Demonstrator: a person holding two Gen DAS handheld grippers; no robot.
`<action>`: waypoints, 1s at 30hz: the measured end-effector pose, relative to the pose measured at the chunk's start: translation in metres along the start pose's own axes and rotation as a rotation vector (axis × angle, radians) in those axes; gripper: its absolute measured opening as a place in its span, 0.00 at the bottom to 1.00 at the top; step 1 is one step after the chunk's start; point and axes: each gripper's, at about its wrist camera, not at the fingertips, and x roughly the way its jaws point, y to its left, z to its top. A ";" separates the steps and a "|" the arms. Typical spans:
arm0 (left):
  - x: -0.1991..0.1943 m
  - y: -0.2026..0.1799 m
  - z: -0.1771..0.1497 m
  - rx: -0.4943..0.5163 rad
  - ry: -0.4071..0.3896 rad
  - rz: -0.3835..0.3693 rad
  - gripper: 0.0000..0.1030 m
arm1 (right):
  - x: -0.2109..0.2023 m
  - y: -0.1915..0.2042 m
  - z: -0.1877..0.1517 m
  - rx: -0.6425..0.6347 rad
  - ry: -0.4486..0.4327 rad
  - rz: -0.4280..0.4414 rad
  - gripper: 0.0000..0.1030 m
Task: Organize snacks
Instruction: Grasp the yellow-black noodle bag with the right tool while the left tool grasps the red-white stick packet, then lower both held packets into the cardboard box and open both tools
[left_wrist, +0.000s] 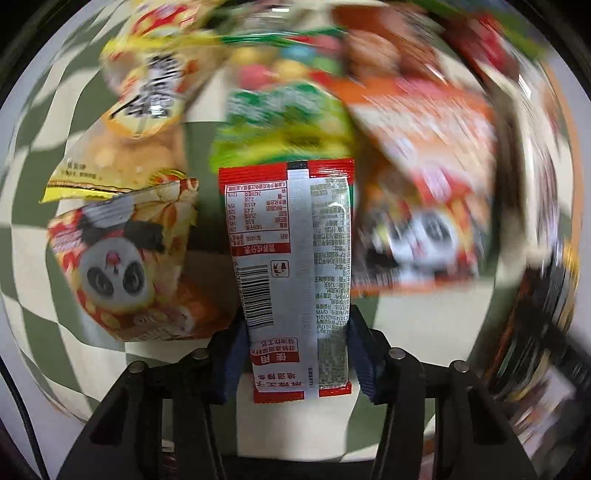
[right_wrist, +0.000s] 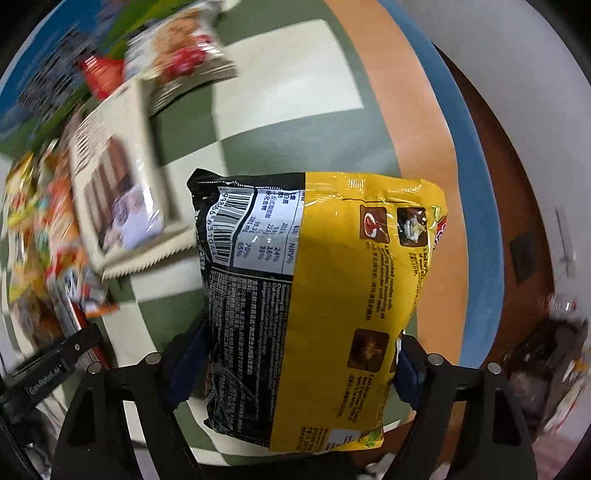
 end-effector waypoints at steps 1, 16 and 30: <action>0.001 -0.008 -0.009 0.037 0.007 0.010 0.46 | 0.002 0.007 -0.004 -0.028 0.008 -0.009 0.84; 0.009 -0.065 -0.058 -0.017 0.012 -0.069 0.42 | 0.048 -0.004 -0.026 -0.079 0.030 -0.012 0.84; -0.058 -0.035 -0.109 0.065 -0.048 -0.132 0.40 | 0.006 0.041 -0.070 -0.022 -0.054 0.104 0.83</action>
